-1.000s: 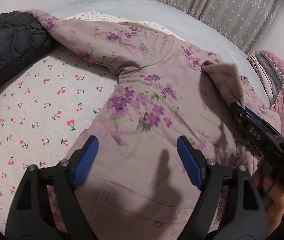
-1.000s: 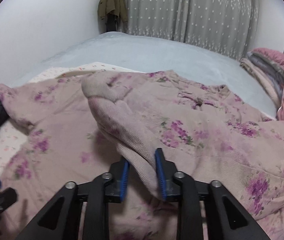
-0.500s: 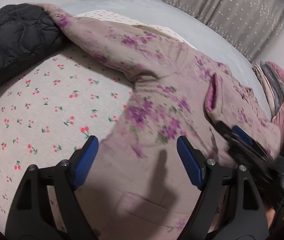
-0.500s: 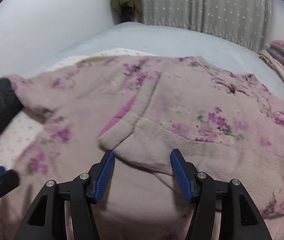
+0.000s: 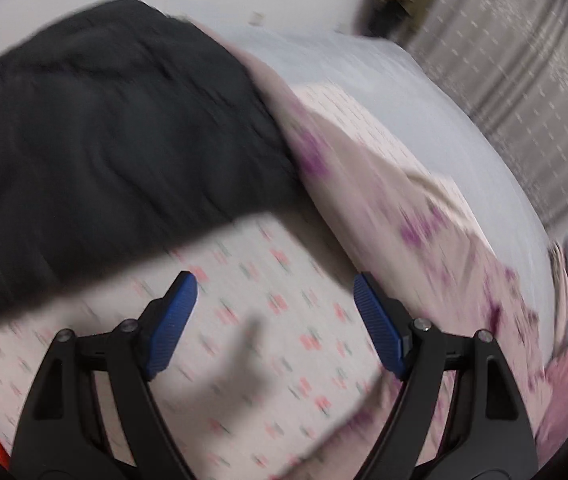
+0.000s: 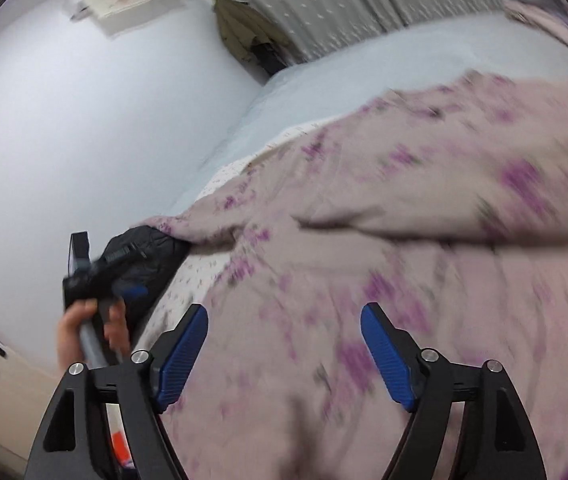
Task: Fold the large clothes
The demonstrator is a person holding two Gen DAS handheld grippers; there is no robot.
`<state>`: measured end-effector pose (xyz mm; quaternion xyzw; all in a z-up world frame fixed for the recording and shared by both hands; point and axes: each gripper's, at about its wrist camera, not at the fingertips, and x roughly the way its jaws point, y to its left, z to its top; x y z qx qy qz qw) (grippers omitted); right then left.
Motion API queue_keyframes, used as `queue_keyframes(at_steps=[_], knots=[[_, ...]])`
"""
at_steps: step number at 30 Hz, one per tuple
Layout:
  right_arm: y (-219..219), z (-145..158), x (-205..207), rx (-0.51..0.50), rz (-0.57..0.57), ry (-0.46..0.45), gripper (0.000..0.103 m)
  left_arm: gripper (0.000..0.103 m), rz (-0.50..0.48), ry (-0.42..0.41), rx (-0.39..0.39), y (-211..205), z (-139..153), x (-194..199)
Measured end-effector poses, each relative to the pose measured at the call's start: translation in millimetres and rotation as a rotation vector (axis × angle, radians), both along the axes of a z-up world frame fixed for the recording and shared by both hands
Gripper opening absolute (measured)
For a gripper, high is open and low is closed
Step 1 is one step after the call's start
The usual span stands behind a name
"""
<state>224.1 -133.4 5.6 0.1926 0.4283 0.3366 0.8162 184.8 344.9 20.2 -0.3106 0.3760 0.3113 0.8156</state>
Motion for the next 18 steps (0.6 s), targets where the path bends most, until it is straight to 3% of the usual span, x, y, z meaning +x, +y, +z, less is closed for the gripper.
queue_keyframes(at_steps=[3,9,18], knots=[[-40.5,-10.5,-13.3,0.025,-0.072,0.025,0.083,0.081,0.035,0.04,0.051,41.4,8.4,10.5],[-83.4,-28.7,-13.4,-0.123,-0.267,-0.021,0.084,0.081,0.115,0.089,0.103,136.6,19.0,41.5],[-89.5,-35.3,-8.3,-0.247,-0.297,-0.039,0.084,0.081,0.126,0.034,0.081,171.8,16.3,66.5]])
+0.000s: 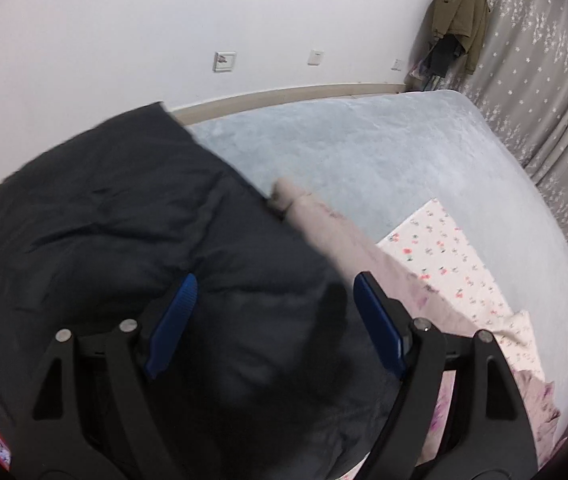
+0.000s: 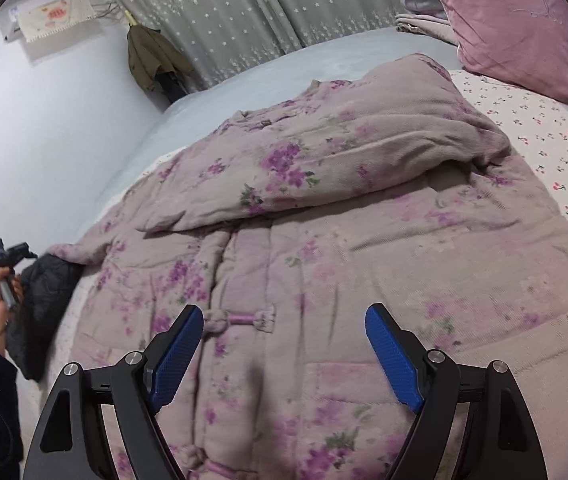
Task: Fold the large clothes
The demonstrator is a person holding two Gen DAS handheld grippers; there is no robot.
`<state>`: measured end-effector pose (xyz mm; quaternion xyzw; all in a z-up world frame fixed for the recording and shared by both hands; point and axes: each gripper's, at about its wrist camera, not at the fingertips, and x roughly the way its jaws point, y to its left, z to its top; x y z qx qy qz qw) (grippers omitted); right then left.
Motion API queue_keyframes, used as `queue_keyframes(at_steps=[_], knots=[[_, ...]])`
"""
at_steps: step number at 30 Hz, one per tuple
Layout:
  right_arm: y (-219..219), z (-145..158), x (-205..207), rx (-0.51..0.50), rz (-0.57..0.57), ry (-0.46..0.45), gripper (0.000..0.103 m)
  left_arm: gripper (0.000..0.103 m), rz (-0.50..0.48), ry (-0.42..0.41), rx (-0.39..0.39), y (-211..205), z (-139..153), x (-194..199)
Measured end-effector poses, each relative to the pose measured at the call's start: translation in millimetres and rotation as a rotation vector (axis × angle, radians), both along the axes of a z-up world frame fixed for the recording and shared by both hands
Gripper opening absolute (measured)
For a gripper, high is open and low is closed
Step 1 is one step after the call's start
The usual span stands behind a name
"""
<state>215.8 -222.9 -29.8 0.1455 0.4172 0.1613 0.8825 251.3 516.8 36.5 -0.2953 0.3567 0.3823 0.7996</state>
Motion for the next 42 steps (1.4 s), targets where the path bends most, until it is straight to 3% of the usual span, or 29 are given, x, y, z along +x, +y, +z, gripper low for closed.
queue_keyframes(at_steps=[3,5,8,9,10,13,16,23,27,31,35,39,41,42], knots=[[-1.5,-2.4,-0.2,-0.006,-0.016,0.007,0.084,0.081,-0.019,-0.011,-0.023,-1.7,-0.8,24.5],[-3.2,-1.4,-1.5,0.007,-0.023,0.006,0.084,0.081,-0.088,0.01,0.003,-12.6,-1.3,47.2],[-1.9,2.9,-5.8,0.007,-0.009,-0.009,0.084,0.081,-0.084,0.178,0.015,-15.1,-24.7,84.1],[-0.6,3.6,-6.3,0.008,-0.003,-0.013,0.084,0.078,-0.055,0.223,0.001,-14.4,-36.6,90.0],[-0.4,4.2,-6.8,0.012,0.002,-0.016,0.084,0.057,-0.039,0.228,0.008,-16.2,-44.7,92.4],[-3.0,6.1,-7.8,0.024,-0.003,-0.017,0.084,0.016,-0.032,0.138,0.008,-25.0,-51.6,88.8],[-11.9,10.0,-8.9,0.092,-0.008,-0.014,0.084,0.014,-0.021,0.0,-0.002,-33.2,-32.7,71.9],[-32.6,21.5,-13.2,0.267,-0.004,-0.029,0.084,0.013,-0.081,-0.299,0.027,-79.4,46.7,47.3],[-37.4,22.6,-9.4,0.31,0.0,0.003,0.084,0.013,-0.209,-0.45,0.027,-142.5,91.5,47.0],[-41.0,22.8,-8.6,0.211,-0.046,0.023,0.084,0.013,-0.399,-0.537,0.025,-236.0,122.5,54.3],[-49.3,22.3,-7.5,0.105,-0.108,0.042,0.084,0.013,-0.626,-0.569,0.028,-346.8,136.6,65.8],[-65.7,17.1,-5.2,0.074,-0.165,0.071,0.084,0.015,-0.834,-0.534,0.019,-450.8,126.0,76.3],[-73.8,14.6,-3.9,0.08,-0.184,0.092,0.084,0.021,-0.955,-0.474,-0.049,-505.5,96.8,85.9],[-77.0,13.4,-3.4,0.081,-0.19,0.099,0.084,0.029,-0.996,-0.438,-0.086,-530.4,75.9,91.1]])
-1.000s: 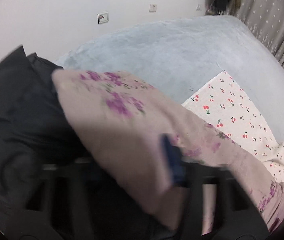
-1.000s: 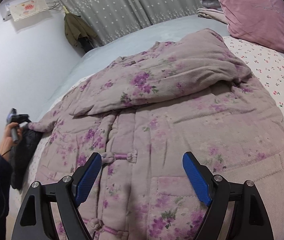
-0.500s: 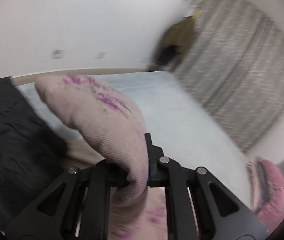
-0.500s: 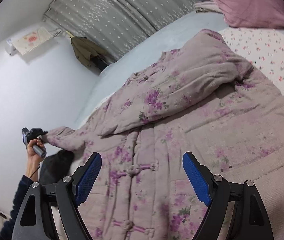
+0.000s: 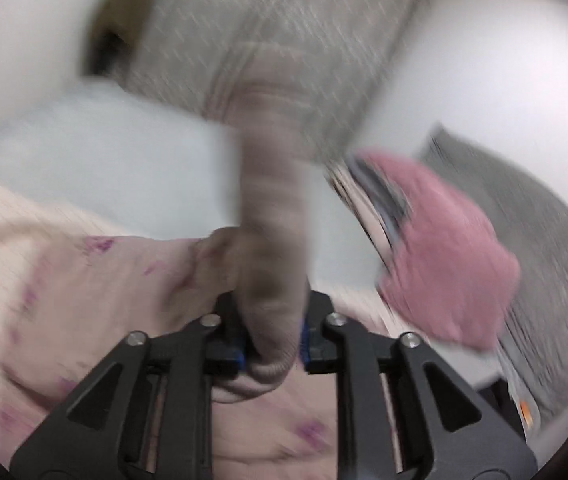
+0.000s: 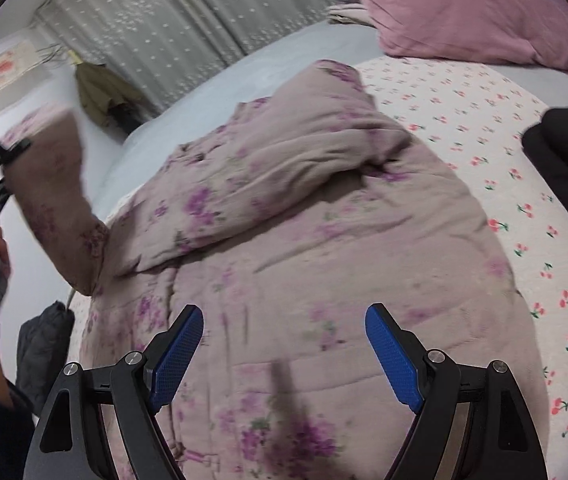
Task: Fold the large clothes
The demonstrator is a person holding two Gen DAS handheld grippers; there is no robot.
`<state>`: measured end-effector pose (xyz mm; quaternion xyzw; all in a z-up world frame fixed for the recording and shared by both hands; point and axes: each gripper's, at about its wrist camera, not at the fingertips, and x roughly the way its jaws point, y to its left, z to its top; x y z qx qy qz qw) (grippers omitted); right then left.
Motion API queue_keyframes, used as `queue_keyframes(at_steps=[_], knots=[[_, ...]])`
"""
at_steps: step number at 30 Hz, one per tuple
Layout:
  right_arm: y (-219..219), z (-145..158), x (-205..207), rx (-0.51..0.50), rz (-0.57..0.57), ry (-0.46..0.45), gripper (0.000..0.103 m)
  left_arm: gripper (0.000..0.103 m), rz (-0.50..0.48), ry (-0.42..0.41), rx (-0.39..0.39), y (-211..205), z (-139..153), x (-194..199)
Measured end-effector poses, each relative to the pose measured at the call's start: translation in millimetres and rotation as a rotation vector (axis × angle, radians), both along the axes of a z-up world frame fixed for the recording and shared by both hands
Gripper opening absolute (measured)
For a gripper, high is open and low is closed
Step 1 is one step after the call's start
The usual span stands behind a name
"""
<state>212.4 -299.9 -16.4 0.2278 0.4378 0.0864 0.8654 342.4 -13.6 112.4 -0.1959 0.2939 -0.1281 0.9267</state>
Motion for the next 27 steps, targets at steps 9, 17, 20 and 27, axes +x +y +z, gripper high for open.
queue_keyframes(at_steps=[9,17,20,27], knots=[[-20.7,-8.7,1.6,0.025,-0.036,0.072,0.084,0.036,-0.134,0.238,0.084,-76.3,-118.8,-6.2],[-28.8,-1.8,-0.5,0.044,-0.06,0.056,0.084,0.069,-0.236,0.224,-0.069,-76.6,-108.9,-17.2],[-25.6,-0.7,-0.3,0.021,-0.062,0.054,0.084,0.07,-0.24,0.265,-0.062,-76.1,-116.7,-26.7],[-20.6,-1.6,1.7,-0.022,-0.038,0.057,0.084,0.07,-0.065,0.322,0.062,-14.0,-101.6,-72.4]])
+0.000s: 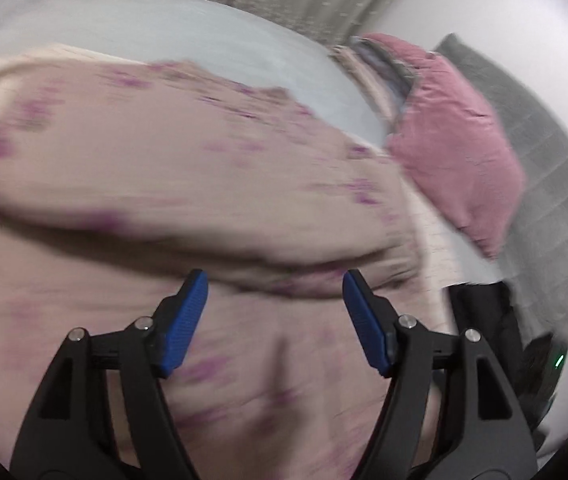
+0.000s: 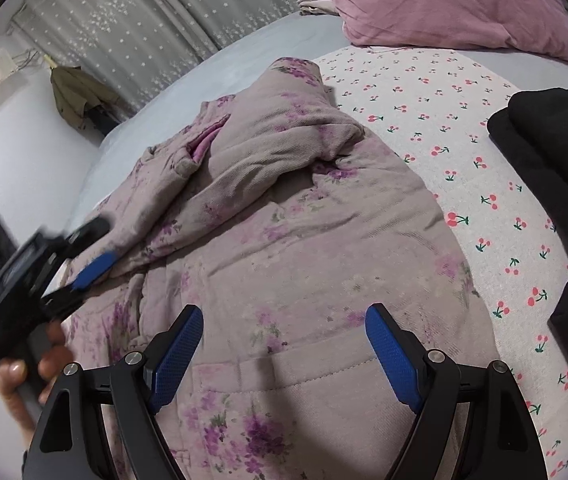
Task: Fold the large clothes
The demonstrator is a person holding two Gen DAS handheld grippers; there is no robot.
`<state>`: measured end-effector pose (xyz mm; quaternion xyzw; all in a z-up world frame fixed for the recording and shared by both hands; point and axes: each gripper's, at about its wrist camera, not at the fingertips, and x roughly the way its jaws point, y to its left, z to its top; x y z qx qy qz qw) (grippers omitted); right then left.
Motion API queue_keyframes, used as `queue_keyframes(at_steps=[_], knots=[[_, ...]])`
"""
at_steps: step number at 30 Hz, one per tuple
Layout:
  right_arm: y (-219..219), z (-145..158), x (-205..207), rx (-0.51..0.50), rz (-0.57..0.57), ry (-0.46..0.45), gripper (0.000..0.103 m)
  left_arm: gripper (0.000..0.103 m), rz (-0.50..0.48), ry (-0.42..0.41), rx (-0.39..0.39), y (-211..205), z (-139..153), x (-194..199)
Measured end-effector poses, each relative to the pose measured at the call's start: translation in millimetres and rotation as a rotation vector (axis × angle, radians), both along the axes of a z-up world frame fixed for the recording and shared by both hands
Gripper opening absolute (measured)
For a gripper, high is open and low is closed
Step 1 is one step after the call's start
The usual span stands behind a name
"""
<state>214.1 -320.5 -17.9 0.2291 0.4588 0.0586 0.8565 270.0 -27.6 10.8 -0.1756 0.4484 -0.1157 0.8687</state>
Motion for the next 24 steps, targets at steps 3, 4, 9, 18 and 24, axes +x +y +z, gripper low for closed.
queue_keyframes(at_steps=[3,4,9,18,24], knots=[[-6.4,-0.7,-0.1,0.034,-0.014,0.003,0.084,0.07,0.129,0.031,0.099,54.4,9.3,-31.3],[-9.0,-0.1,-0.7,0.042,-0.022,-0.001,0.084,0.07,0.171,0.033,0.099,70.8,9.8,-41.1],[-13.9,1.5,-0.8,0.014,-0.045,-0.012,0.084,0.07,0.378,0.115,0.108,153.2,-4.2,-102.0],[2.7,11.1,-19.8,-0.084,0.0,-0.059,0.084,0.07,0.357,0.156,0.273,166.6,-25.3,-180.6],[-3.1,9.1,-79.3,-0.143,0.024,-0.104,0.084,0.07,0.355,0.203,0.235,182.4,-41.2,-210.8]])
